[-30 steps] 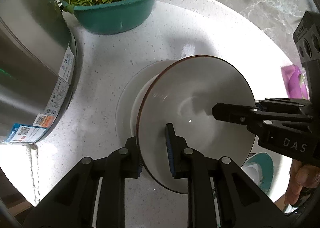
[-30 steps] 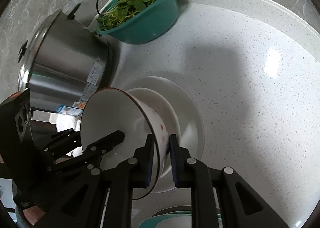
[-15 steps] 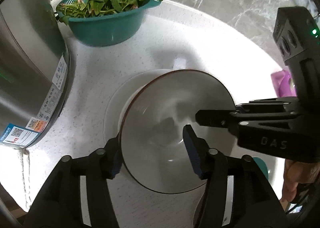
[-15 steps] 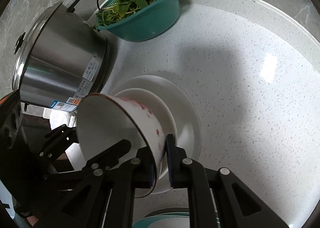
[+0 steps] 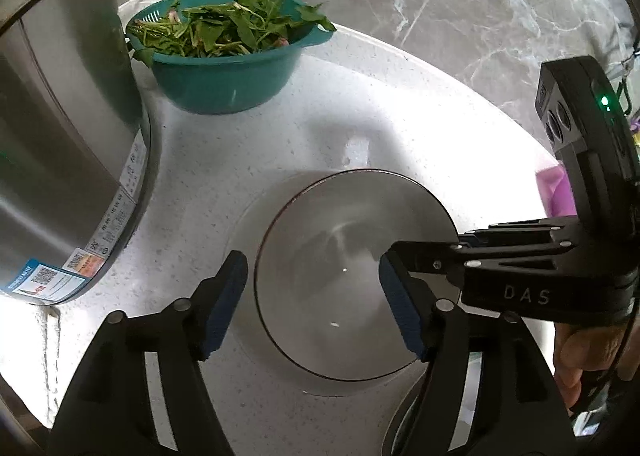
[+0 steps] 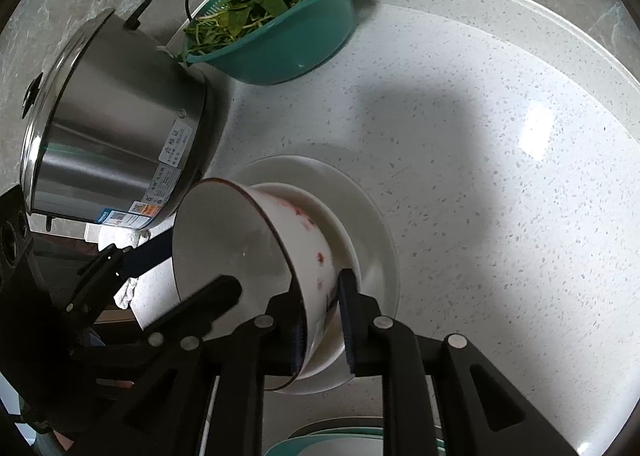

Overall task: Organize plates and bowls
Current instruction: 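Open both tools and release the red-flecked bowl onto the bowl stack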

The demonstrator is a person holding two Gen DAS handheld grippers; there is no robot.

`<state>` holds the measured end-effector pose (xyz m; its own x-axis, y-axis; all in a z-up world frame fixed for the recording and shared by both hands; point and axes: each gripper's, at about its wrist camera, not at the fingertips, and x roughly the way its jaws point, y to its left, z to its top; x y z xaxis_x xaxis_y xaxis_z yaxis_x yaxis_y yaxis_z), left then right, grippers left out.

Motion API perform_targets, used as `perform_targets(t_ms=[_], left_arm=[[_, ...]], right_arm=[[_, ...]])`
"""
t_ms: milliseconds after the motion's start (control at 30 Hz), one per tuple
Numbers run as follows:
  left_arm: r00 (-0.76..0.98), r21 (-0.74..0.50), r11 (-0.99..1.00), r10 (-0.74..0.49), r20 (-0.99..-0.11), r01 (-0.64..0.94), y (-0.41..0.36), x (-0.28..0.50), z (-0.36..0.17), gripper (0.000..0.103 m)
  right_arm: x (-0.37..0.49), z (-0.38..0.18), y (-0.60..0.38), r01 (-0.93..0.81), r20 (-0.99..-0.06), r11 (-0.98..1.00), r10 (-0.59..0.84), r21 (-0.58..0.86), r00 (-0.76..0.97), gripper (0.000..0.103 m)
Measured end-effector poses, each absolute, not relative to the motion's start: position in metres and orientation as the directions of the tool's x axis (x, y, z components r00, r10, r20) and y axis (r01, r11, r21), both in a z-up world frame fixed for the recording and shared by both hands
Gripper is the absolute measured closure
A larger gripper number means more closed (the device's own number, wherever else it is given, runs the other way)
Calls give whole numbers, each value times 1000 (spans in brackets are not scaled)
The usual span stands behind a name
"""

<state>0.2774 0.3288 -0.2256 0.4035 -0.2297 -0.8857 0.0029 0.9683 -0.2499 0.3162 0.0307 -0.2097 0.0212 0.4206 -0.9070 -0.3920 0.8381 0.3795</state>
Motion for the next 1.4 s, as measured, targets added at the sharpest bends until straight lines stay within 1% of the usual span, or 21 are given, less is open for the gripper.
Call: perform_targets(t_ms=[167, 333, 467, 567, 700, 733, 767, 800, 867, 933, 967, 1400], left_arm=[[397, -241, 971, -220, -891, -3, 331, 281, -228, 35], [380, -240, 971, -214, -900, -22, 336, 282, -236, 35], [382, -238, 971, -212, -900, -22, 336, 281, -239, 35], [370, -191, 981, -167, -914, -30, 335, 283, -242, 34], [342, -168, 985, -145, -929, -37, 337, 286, -250, 34], [332, -159, 986, -137, -933, -40, 338, 287, -253, 34], [319, -149, 988, -128, -939, -42, 338, 287, -256, 34], [314, -147, 988, -126, -941, -44, 338, 288, -258, 34], [307, -141, 989, -121, -944, -43, 337, 288, -261, 34], [307, -148, 988, -129, -943, -38, 337, 288, -263, 34], [307, -142, 989, -125, -943, -33, 335, 288, -264, 34], [293, -118, 993, -111, -950, -9, 325, 291, -270, 34]], right_arm=[[319, -210, 34, -419, -916, 837, 400, 352, 31, 85], [319, -211, 36, -449, -924, 831, 381, 327, 33, 77], [315, -210, 43, -504, -938, 820, 343, 270, 54, 76], [316, -209, 45, -512, -944, 821, 325, 255, 51, 75], [314, -206, 51, -548, -957, 814, 281, 195, 77, 74], [314, -205, 52, -555, -958, 810, 276, 188, 79, 72], [314, -206, 53, -558, -958, 808, 277, 189, 77, 69], [314, -206, 53, -559, -955, 804, 289, 203, 68, 64], [315, -205, 54, -564, -953, 798, 297, 212, 63, 60], [316, -205, 54, -563, -949, 793, 313, 232, 49, 52], [317, -205, 53, -560, -943, 788, 330, 254, 36, 52], [320, -196, 44, -524, -936, 794, 351, 309, -22, 52]])
